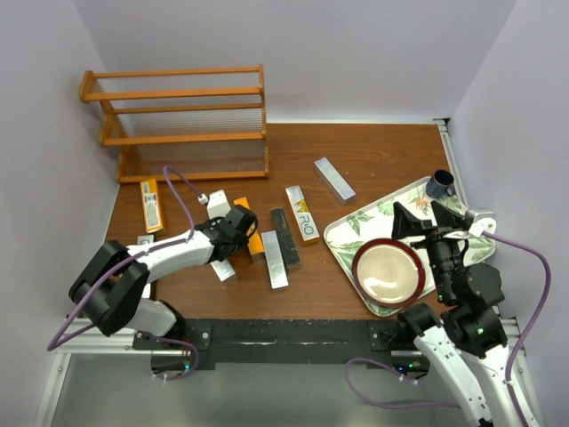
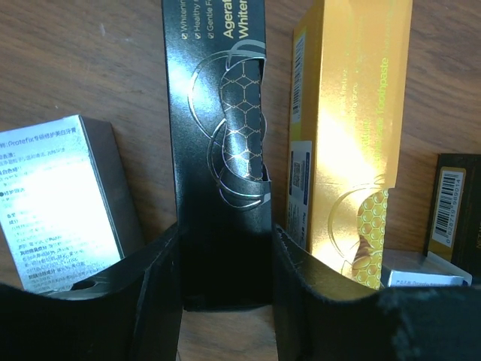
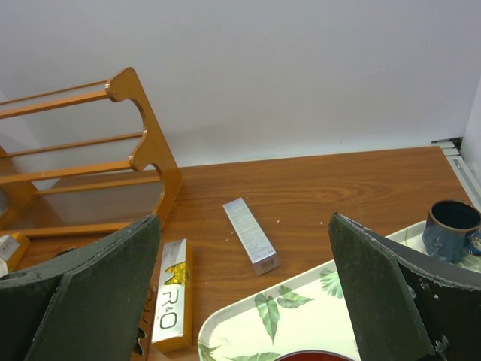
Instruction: Place and organize the toothpastes onto the shelf
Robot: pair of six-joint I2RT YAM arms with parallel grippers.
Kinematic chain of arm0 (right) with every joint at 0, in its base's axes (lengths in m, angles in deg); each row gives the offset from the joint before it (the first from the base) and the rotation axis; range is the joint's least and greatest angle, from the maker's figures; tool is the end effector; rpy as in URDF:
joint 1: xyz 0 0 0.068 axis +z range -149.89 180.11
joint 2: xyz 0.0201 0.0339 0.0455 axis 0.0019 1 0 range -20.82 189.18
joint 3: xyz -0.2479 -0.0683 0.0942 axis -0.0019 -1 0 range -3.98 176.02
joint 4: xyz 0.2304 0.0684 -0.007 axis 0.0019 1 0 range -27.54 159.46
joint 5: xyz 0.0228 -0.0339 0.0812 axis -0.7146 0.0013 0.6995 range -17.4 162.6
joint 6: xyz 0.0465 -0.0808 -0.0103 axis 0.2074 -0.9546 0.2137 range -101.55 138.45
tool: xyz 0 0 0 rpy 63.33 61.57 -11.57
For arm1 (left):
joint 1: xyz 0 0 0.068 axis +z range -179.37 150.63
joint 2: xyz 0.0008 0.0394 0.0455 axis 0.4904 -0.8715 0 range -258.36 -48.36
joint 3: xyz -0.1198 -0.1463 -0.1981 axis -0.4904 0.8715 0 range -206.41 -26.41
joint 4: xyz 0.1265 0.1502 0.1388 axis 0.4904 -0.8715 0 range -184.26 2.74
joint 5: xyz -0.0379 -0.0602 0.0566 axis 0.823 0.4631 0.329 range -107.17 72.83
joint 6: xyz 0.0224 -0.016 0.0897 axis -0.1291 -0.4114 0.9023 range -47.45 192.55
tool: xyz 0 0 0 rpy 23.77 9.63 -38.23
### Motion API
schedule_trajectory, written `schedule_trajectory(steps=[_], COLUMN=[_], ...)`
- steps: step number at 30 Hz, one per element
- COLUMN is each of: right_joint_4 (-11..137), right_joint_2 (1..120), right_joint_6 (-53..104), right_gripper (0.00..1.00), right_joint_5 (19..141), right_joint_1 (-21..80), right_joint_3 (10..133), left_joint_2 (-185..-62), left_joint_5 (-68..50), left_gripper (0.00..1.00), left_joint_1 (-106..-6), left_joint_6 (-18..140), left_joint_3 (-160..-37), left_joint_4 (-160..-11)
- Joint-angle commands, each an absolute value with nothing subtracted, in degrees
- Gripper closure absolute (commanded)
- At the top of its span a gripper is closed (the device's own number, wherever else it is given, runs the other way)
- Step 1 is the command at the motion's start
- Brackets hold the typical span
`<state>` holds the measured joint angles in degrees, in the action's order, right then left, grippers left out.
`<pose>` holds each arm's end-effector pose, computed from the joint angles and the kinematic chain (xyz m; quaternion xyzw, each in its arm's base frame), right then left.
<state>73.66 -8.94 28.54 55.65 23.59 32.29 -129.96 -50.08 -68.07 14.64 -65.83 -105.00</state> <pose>0.0917 0.0131 0.3498 0.0430 0.6238 0.1362 0.7684 0.2311 -0.1259 0.1453 -0.2270 0.9009 -0.0039 0.3698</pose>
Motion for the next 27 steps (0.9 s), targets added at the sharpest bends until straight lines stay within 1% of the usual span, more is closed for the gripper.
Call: schedule_trajectory(steps=[1,2,3,6,7,8,12,19,23,24,27], right_joint_4=[73.0,73.0,73.1,73.1,73.0,72.8,72.8,72.9,73.0,73.1,73.0], right_joint_2=[-8.6,-8.7,-8.8,-9.0,-9.1,-9.1,-9.6,-10.3,-10.6,-10.8,-11.2], right_joint_6=[29.1,29.2,29.2,29.2,29.3,29.3,29.3,29.3,29.2,29.2,29.0], right_gripper=[0.01,0.02,0.01,0.01,0.01,0.01,0.01,0.01,0.01,0.01,0.01], right_joint_5=[56.2,56.2,56.2,56.0,56.0,56.0,56.3,56.0,55.9,55.9,55.9], right_joint_1=[23.3,23.3,23.2,23.4,23.3,23.3,23.3,23.4,23.5,23.5,23.9], right_joint_3=[32.6,32.6,32.6,32.6,32.5,32.6,32.4,32.3,32.3,32.3,32.3], left_joint_2=[-130.0,-129.8,-129.5,-127.1,-126.0,-125.4,-122.9,-116.9,-118.5,-119.8,-121.5], left_joint_5=[-51.4,-51.4,-51.4,-51.5,-51.4,-51.5,-50.6,-41.5,-40.3,-39.5,-36.7], left_gripper=[0.63,0.66,0.72,0.75,0.78,0.79,0.79,0.78,0.78,0.8,0.81], left_joint_1=[-68.2,-68.2,-68.2,-68.1,-67.9,-67.7,-65.4,-54.8,-50.9,-49.2,-44.8], left_joint_6=[16.7,17.7,18.4,22.5,23.8,25.9,32.5,45.8,52.8,54.0,57.6], left_joint_3=[-65.3,-65.5,-65.7,-66.7,-67.5,-68.1,-70.1,-73.2,-76.6,-78.2,-80.1], left_joint_4=[-102.9,-103.1,-103.4,-104.0,-104.4,-105.0,-106.7,-105.6,-108.2,-109.5,-109.9])
